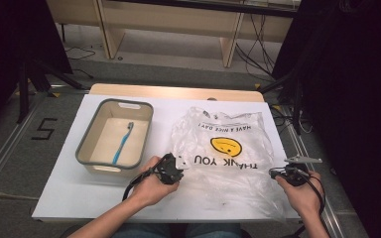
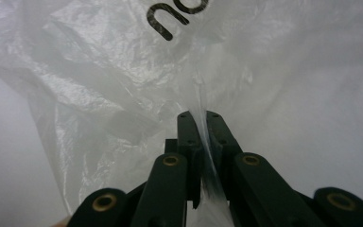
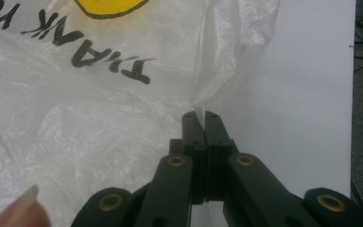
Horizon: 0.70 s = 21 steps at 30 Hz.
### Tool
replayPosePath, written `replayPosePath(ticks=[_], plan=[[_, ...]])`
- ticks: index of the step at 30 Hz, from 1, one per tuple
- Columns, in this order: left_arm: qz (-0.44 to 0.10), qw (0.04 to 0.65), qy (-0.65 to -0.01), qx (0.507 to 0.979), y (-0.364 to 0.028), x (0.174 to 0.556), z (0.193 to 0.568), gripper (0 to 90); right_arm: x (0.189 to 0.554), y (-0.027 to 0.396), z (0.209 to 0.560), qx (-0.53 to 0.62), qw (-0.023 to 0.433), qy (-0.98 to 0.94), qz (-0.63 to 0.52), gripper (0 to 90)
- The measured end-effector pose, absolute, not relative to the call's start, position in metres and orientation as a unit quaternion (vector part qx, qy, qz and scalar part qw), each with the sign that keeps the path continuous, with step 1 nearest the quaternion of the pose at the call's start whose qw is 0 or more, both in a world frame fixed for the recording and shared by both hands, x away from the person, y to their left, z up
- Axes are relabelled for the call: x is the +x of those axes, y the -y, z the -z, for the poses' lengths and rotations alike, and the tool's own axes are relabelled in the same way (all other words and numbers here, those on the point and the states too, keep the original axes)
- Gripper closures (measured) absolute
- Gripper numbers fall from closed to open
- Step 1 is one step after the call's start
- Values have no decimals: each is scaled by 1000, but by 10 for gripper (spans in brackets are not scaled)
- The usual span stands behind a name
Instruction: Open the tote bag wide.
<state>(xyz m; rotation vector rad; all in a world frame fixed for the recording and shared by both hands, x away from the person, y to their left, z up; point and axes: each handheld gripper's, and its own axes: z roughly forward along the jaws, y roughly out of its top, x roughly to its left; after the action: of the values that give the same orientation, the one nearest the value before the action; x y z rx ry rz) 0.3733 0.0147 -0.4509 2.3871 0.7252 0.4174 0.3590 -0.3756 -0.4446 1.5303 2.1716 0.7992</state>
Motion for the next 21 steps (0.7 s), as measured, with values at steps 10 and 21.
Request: replayPosePath(ticks=[10, 21], plan=[[-223, 301, -317, 871, -11, 398, 453, 838, 346, 369, 443, 540, 164, -778, -274, 900], [-262, 319, -335, 847, -15, 409, 451, 814, 346, 360, 448, 528, 134, -792, -275, 879]])
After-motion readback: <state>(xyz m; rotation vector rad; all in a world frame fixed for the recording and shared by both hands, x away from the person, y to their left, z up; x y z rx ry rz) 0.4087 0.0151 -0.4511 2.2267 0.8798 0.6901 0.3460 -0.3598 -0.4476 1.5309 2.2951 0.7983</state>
